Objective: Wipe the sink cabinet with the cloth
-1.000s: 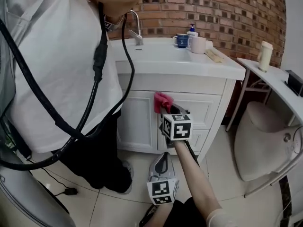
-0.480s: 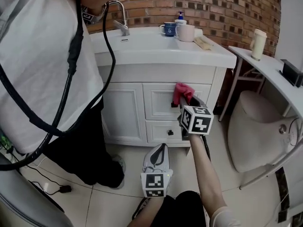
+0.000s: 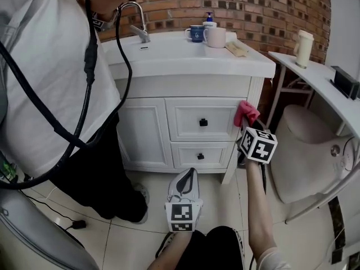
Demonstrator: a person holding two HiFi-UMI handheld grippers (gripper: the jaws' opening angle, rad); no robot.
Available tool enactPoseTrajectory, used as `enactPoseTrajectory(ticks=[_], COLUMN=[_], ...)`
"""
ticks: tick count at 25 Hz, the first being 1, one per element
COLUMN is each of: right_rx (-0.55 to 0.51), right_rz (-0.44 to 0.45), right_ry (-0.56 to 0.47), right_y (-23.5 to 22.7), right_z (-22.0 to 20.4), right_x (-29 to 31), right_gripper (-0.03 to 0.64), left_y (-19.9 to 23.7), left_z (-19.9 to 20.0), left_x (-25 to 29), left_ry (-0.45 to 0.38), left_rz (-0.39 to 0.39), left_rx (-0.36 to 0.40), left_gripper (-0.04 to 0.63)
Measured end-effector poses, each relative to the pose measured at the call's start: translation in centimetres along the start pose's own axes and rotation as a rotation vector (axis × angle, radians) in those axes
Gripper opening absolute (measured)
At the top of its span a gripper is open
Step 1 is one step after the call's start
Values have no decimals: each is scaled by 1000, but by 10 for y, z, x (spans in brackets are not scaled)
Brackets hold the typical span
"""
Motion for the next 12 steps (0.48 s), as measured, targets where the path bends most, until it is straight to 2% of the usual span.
enactPoseTrajectory(ticks=[3,7,9,12], right_rx=[-10,-42,-115,-148], right_rz=[198,450,510,523], right_ry=[-29,24,69,118], right_y=[62,164,203,236], right_z=[-4,-36,-60,-86], right_x=[-11,4,17,36], right_gripper=[66,66,66,66], left_y=[-1,7,15,17], left_z=[0,5,7,10], left_x=[-1,-12,-17,-21], left_ry=[-22,-91,-102,-103], left_rz=[2,39,60,57], left_rx=[-19,-90,-143,-164], left_gripper=[6,8,8,8])
Point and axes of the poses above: the fingertips, and each gripper's own axes: x forward along the fingers, y to its left, z out of its top, the point moved 6 cm from there along -x, backward along the fingers
